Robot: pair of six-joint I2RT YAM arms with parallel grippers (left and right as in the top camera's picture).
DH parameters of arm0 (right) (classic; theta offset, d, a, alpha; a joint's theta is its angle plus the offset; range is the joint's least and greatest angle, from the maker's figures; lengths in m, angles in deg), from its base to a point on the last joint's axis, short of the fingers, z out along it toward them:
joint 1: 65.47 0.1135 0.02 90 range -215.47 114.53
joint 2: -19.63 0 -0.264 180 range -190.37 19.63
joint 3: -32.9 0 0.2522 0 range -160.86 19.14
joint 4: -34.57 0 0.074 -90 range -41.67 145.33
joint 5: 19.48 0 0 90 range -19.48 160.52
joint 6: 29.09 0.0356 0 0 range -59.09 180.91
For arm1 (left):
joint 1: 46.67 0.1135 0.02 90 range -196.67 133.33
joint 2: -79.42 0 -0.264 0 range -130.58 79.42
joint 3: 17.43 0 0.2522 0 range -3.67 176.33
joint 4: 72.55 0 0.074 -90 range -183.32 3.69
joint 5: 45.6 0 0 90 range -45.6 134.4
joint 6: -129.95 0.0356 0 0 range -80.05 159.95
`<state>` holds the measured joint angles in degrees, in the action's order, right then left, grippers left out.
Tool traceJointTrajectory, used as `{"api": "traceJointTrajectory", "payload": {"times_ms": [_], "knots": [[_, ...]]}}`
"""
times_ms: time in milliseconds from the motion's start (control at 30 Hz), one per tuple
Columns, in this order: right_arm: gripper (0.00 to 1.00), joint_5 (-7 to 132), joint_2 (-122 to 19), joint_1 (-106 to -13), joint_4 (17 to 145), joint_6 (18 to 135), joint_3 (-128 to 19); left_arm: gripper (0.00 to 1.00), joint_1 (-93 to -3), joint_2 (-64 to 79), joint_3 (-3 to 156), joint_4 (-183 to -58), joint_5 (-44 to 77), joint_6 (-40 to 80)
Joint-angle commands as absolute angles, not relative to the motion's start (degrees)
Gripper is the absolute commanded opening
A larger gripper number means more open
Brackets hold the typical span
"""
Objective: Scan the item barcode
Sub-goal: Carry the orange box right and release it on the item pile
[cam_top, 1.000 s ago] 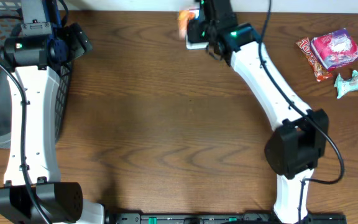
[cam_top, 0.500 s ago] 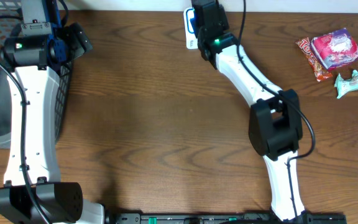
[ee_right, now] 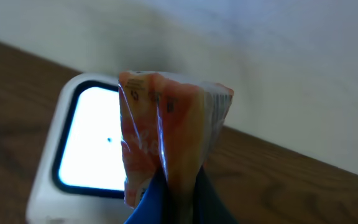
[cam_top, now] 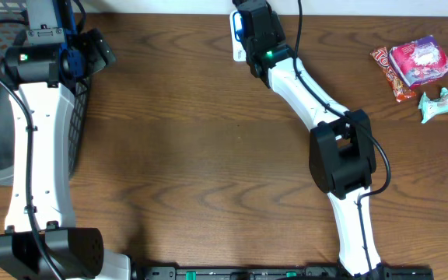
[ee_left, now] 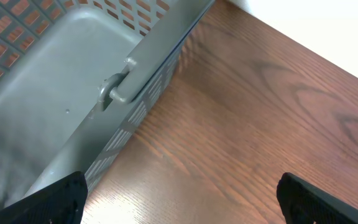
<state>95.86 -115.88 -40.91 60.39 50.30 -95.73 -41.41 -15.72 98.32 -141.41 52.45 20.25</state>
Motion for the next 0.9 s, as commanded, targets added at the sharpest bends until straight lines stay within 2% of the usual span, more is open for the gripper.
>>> {"api": "traceJointTrajectory", "payload": {"times_ms": [0,133,300,400,567,700,867], "knots": [[0.01,92.47,-115.13,-40.67,60.85,49.95,-95.82,0.98,-40.58,-14.99,98.67,-141.54,53.63,19.68],[0.01,93.21,-115.13,-40.67,61.44,50.12,-95.82,0.98,-40.58,-14.99,98.67,-141.54,53.63,19.68],[0.01,105.02,-112.42,-41.28,60.45,52.79,-95.89,0.98,-40.58,-14.99,98.67,-141.54,53.63,19.68],[0.01,105.78,-108.99,-43.64,61.09,53.86,-95.91,0.98,-40.58,-14.99,98.67,-141.54,53.63,19.68],[0.01,102.33,-103.83,-51.97,69.13,62.56,-95.91,0.98,-40.58,-14.99,98.67,-141.54,53.65,19.68],[0.01,96.03,-103.37,-58.98,78.07,62.8,-95.89,0.98,-40.58,-14.99,98.67,-141.54,53.63,19.68],[0.01,95.88,-104.14,-67.79,87.55,62.8,-95.8,0.98,-40.58,-14.99,98.67,-141.54,53.63,19.68]]}}
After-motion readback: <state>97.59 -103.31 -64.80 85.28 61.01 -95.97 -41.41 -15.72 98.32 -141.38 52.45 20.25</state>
